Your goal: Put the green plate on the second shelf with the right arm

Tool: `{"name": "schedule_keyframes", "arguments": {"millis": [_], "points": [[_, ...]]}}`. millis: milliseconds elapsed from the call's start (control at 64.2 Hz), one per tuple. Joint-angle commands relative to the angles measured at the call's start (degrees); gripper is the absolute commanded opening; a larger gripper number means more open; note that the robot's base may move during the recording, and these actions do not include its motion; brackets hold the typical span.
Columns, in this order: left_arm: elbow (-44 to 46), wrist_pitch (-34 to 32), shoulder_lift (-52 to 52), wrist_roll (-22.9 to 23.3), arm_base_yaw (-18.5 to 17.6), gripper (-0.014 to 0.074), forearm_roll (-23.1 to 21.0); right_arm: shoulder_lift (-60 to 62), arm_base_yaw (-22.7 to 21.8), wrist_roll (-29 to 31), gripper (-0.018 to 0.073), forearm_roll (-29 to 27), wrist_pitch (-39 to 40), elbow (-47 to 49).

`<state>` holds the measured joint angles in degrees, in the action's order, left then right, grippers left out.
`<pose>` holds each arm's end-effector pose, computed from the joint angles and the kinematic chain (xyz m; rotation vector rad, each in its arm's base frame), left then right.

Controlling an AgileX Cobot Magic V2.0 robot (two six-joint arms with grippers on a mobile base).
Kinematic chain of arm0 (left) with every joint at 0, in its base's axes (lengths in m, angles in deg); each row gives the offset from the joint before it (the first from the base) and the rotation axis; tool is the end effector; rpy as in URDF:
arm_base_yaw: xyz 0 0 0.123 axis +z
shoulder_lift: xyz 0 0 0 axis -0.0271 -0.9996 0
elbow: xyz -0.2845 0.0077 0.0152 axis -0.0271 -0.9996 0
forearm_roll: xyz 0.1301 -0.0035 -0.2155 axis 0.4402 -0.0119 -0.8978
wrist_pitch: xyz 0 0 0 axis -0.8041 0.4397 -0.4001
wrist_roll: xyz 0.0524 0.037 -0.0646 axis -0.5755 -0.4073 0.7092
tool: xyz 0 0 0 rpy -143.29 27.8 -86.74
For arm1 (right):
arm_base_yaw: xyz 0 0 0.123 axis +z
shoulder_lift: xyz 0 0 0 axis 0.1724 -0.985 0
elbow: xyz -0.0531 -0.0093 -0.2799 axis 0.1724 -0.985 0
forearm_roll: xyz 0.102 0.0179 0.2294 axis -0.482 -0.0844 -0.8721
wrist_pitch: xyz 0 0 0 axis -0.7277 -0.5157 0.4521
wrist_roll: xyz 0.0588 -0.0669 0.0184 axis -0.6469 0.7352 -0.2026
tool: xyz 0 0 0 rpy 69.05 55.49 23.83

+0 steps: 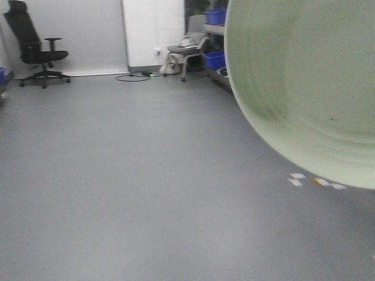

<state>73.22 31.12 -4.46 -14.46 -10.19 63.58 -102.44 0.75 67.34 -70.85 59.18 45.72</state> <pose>0.0552 -0.0117 0.2058 0.1425 1.5410 -0.1815 0.0764 0.0149 0.2727 -0.2061 1.5860 0.0976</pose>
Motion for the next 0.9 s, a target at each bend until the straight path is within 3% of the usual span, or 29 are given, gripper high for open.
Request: {"name": "schedule_keyframes", "arguments": {"millis": [0, 888], "points": [[-2.4, -5.0, 0.8, 0.4, -0.3, 0.013, -0.5, -0.4, -0.2, -0.1, 0.0058, -0.5, 6.4, 1.8], [-2.4, -5.0, 0.8, 0.4, -0.3, 0.013, -0.5, -0.4, -0.2, -0.1, 0.0058, -0.5, 6.4, 1.8]]}}
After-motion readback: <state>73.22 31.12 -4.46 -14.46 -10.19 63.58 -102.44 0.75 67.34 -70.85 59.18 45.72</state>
